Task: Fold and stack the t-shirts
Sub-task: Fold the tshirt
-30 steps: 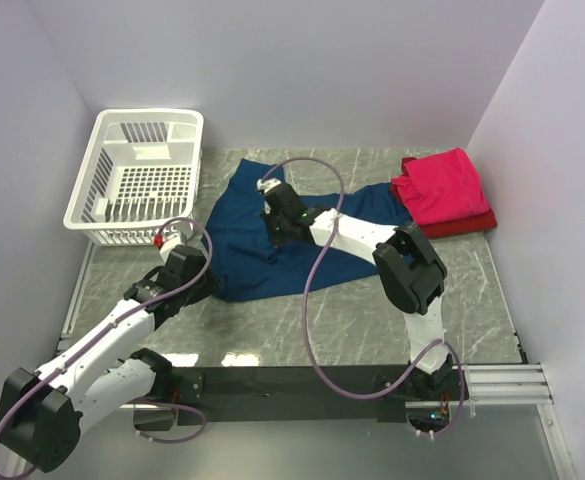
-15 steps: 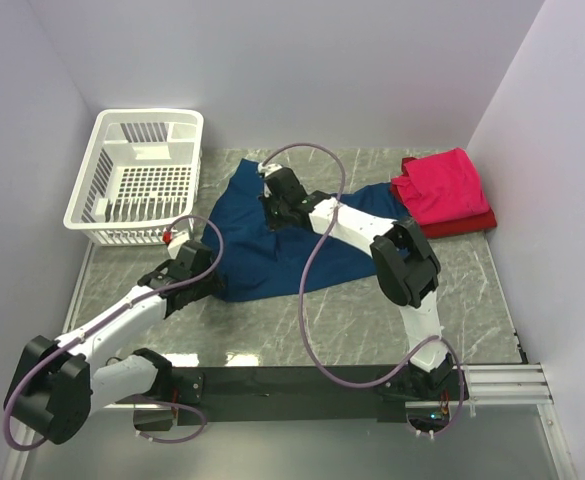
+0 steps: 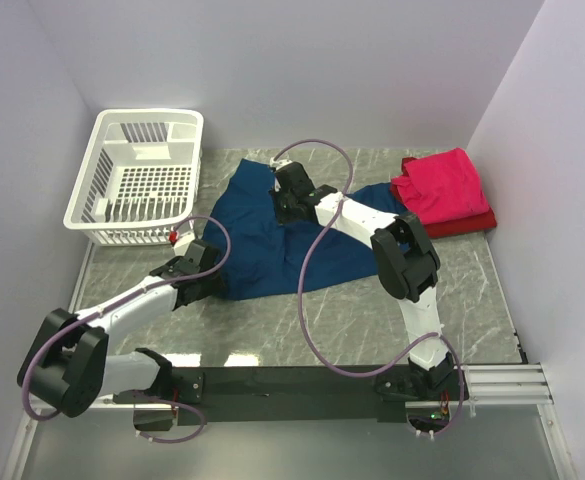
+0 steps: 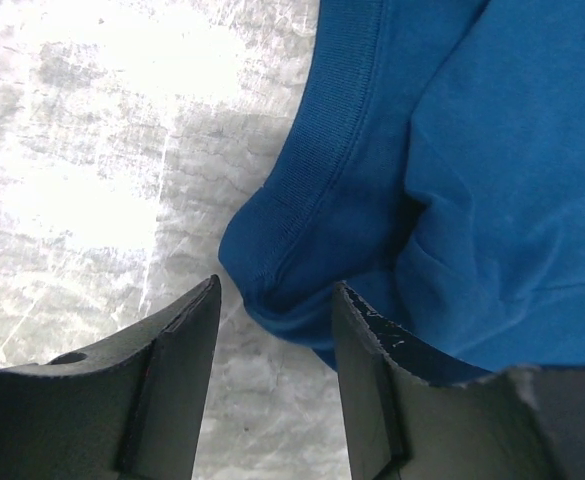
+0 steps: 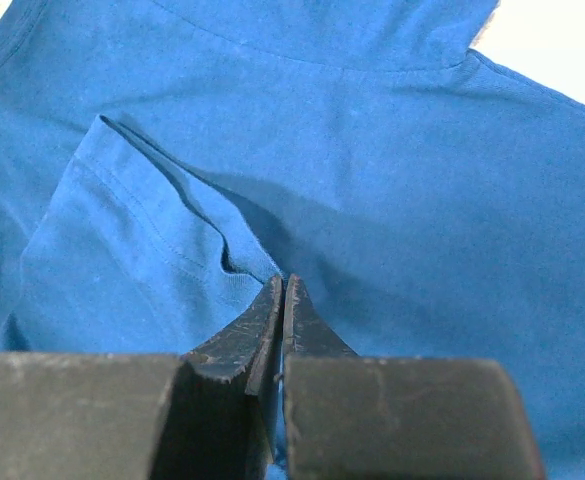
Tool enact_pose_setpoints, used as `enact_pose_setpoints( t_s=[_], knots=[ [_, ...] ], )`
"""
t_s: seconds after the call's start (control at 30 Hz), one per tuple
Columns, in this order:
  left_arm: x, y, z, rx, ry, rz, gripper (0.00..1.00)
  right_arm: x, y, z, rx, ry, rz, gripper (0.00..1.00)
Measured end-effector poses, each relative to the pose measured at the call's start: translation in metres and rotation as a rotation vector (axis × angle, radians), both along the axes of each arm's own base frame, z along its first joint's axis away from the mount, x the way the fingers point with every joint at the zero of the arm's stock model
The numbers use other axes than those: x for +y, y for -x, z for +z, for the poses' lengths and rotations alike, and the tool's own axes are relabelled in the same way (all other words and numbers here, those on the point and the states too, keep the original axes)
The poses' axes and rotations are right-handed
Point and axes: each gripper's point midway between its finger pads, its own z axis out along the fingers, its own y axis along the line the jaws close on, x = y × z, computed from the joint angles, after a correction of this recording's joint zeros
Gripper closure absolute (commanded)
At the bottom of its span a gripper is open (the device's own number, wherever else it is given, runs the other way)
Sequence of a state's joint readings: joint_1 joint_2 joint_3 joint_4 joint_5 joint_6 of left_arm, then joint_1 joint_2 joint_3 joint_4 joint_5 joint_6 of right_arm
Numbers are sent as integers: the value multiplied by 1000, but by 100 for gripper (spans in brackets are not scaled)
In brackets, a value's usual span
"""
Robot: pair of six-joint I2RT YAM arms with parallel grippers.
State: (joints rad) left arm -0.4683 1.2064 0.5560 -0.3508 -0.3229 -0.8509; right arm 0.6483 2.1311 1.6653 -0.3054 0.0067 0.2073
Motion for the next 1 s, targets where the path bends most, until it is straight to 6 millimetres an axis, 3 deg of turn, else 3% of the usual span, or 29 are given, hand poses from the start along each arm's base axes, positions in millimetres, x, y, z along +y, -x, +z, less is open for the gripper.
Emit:
enact_pose_setpoints(
  t_s=[0.13, 0.2, 0.23, 0.3, 0.43, 0.7, 0.87, 1.0],
  knots=[
    [0, -1, -8, 22, -13, 0, 60, 0, 0, 0, 1, 0, 0, 100],
    [0, 0, -13, 37, -20, 2, 76, 0, 0, 0, 0, 0, 0, 100],
    [1, 0, -14, 40, -26, 3, 91, 0, 0, 0, 0, 0, 0, 100],
    [2, 0, -14, 42, -26, 11, 97, 0, 0, 0, 1, 0, -1, 100],
    [3, 1, -9, 30, -14, 34, 94, -1, 0, -1, 1, 5, -5, 100],
    [5, 10, 22, -73, 102, 117, 84, -8, -2, -10, 21, 21, -25, 100],
    [8, 21, 19, -62, 128, 148, 70, -11, -5, -8, 22, 24, -34, 100],
    [11, 37, 12, -26, 131, 166, 65, -9, -9, -3, 10, 16, -35, 100]
  ],
)
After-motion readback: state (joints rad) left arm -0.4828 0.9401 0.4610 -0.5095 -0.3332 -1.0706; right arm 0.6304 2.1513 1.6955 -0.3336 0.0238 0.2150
